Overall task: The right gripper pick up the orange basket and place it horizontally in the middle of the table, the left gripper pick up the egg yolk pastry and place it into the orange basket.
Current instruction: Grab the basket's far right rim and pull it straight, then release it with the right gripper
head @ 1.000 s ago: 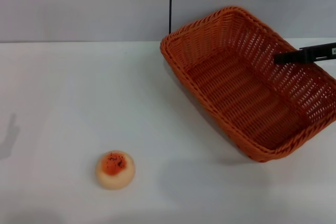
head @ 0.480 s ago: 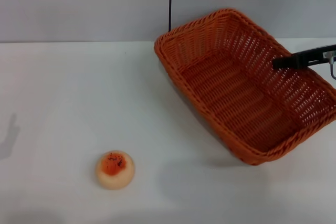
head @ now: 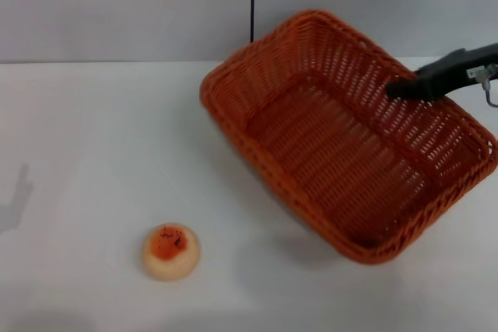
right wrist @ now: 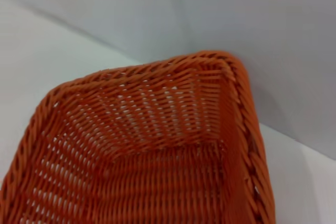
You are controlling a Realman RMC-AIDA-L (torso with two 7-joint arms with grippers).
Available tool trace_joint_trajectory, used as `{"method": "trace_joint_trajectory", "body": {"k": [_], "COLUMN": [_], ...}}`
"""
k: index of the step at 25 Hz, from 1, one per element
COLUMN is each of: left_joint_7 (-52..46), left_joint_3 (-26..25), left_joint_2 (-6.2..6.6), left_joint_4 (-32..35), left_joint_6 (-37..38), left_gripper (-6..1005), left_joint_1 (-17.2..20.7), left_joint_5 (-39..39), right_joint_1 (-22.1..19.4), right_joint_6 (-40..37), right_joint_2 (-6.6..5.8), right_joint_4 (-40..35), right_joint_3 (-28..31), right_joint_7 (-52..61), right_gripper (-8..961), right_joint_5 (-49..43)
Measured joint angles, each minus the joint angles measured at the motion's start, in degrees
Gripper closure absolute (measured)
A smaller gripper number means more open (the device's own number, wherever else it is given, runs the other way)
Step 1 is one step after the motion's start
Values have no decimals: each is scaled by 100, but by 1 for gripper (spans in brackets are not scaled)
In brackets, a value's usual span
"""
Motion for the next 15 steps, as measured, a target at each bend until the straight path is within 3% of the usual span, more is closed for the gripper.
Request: {"method": "trace_joint_trajectory", "body": {"k": [4, 7, 15], "left_joint_7": [178, 306, 322], "left_joint_3": [0, 7, 10], "left_joint_2": [2, -1, -10], "left_joint_4": [-19, -50, -64], "left_joint_6": [21, 25, 108], "left_gripper": [236, 237, 240], "left_joint_1": [-3, 40, 262], "left_joint_5": [0, 0, 0], "right_joint_1": [173, 240, 206], "right_joint_6": [368, 664, 746], "right_joint_2": [-15, -25, 1], "right_joint_4": [-197, -474, -915], "right_joint_3": [-187, -678, -1405], "right_joint_7": [-625, -1525, -2479], "right_gripper": [769, 776, 784], "right_joint_5": [-26, -35, -53]}}
